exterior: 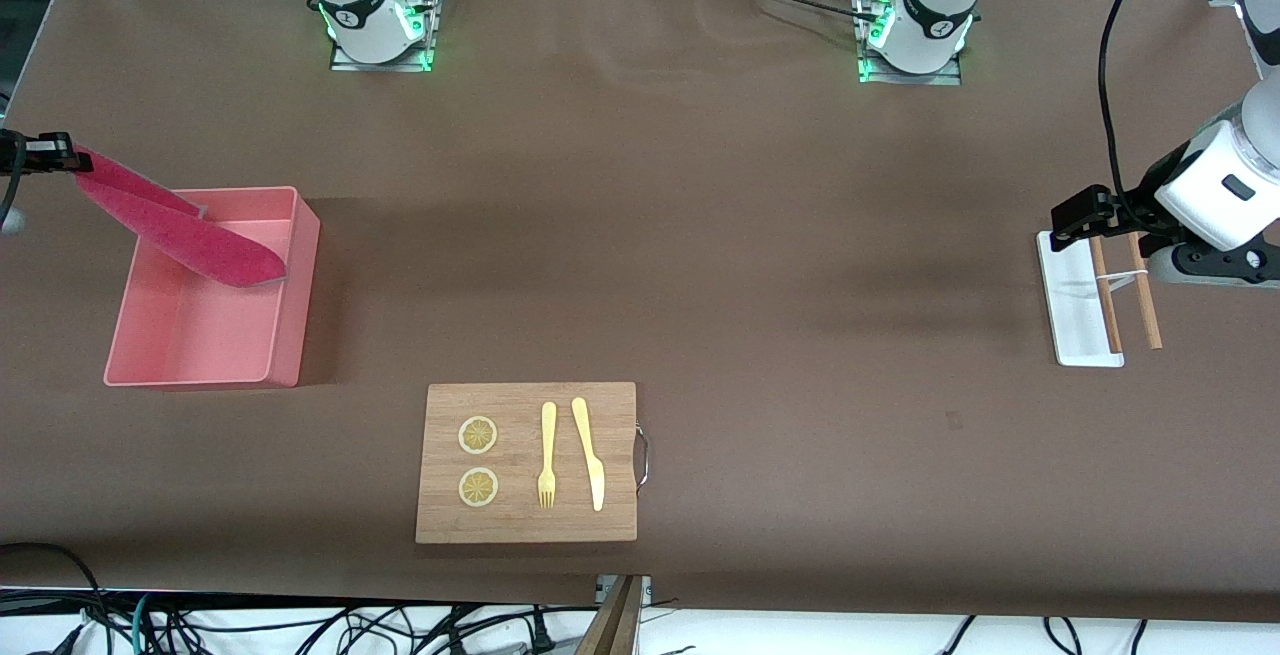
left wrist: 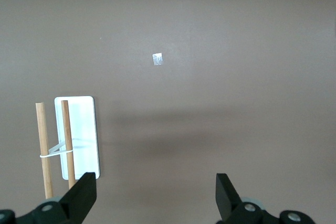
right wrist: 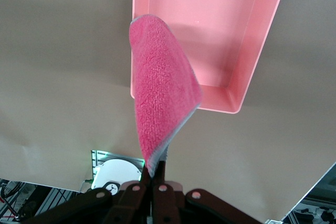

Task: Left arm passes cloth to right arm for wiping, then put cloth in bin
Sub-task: 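Lower the cloth into the pink bin with the right gripper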

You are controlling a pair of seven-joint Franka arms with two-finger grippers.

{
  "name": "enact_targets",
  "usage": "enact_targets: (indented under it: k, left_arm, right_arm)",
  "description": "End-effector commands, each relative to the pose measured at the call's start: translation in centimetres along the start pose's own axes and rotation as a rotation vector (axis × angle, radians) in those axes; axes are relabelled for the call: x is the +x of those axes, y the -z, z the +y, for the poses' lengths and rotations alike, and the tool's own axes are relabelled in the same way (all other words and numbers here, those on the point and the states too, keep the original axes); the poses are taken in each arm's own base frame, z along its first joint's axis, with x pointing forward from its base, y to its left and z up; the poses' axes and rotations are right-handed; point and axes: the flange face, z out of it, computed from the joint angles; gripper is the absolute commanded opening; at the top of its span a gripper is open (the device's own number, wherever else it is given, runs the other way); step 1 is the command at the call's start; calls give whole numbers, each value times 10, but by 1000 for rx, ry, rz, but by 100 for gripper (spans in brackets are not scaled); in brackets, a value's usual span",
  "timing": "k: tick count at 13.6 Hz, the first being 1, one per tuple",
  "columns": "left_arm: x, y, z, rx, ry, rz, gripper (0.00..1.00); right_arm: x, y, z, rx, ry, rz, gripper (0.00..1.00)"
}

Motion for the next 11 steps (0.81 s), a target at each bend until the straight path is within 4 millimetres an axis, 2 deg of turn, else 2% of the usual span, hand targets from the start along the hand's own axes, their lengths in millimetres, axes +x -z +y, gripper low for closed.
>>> enact_targets:
  k: [1, 3, 6, 8, 9, 11]
  left_arm:
    - [2, 6, -2, 4, -6, -3, 100]
    - [2, 6, -2, 4, -6, -3, 100]
    - [2, 6, -2, 4, -6, -3, 100]
    - [2, 6, -2, 4, -6, -3, 100]
    - [2, 6, -2, 4, -5, -3, 100]
    - [2, 5, -2, 4, -5, -5, 100]
  right_arm:
    - [-10, 21, 1, -62, 15, -13, 0]
    - [-15, 28, 2, -84, 22, -15, 0]
    - [-14, 26, -1, -78, 20, -28, 0]
    - [-3, 23, -8, -96, 22, -26, 0]
    - [9, 18, -10, -115, 14, -15, 0]
    - [28, -2, -9, -109, 8, -6, 0]
